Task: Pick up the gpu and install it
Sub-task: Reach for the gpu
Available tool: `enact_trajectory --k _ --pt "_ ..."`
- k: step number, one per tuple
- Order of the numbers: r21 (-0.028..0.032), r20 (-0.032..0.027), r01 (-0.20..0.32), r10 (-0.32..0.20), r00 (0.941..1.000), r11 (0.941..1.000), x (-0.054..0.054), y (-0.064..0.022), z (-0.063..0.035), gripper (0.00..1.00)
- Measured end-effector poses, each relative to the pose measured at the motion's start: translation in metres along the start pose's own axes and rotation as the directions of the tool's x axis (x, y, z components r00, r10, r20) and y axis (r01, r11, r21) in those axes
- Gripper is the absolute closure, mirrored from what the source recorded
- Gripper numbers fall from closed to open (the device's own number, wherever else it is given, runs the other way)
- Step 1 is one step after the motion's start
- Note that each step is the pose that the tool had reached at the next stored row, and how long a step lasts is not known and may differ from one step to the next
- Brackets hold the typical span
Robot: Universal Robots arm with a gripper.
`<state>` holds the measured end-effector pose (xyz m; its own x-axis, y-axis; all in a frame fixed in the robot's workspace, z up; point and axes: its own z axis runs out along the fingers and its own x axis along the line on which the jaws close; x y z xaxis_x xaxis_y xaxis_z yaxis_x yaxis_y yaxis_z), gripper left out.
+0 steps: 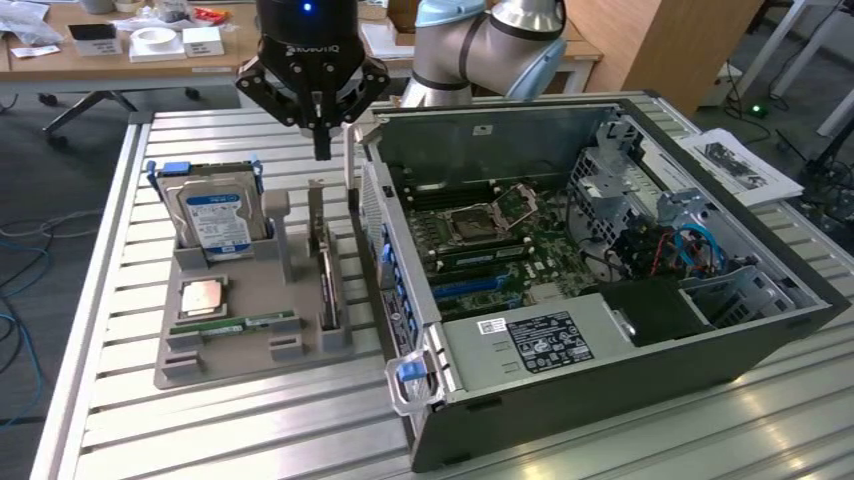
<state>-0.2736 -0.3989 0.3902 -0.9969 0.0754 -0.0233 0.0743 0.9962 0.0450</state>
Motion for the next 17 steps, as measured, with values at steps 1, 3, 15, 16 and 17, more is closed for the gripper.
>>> enact_trajectory --k 1,3,15,16,17 --pt "0.0000 -0.0001 0.000 0.000 1.0000 1.0000 0.001 -0.0001 0.0000 0.89" --pt "-0.0001 0.0000 0.000 0.000 1.0000 1.0000 0.002 -0.0006 -0.0001 0.89" --pt "-0.0001 0.0000 0.000 0.000 1.0000 1.0000 0.008 -0.0180 -0.0010 0.89" --pt "0.0000 0.0000 0.000 0.000 1.0000 1.0000 0.008 -0.0197 -0.0011 0.89" --pt "0.0000 0.0000 0.000 0.000 1.0000 1.0000 0.008 -0.0213 -0.0011 0.89"
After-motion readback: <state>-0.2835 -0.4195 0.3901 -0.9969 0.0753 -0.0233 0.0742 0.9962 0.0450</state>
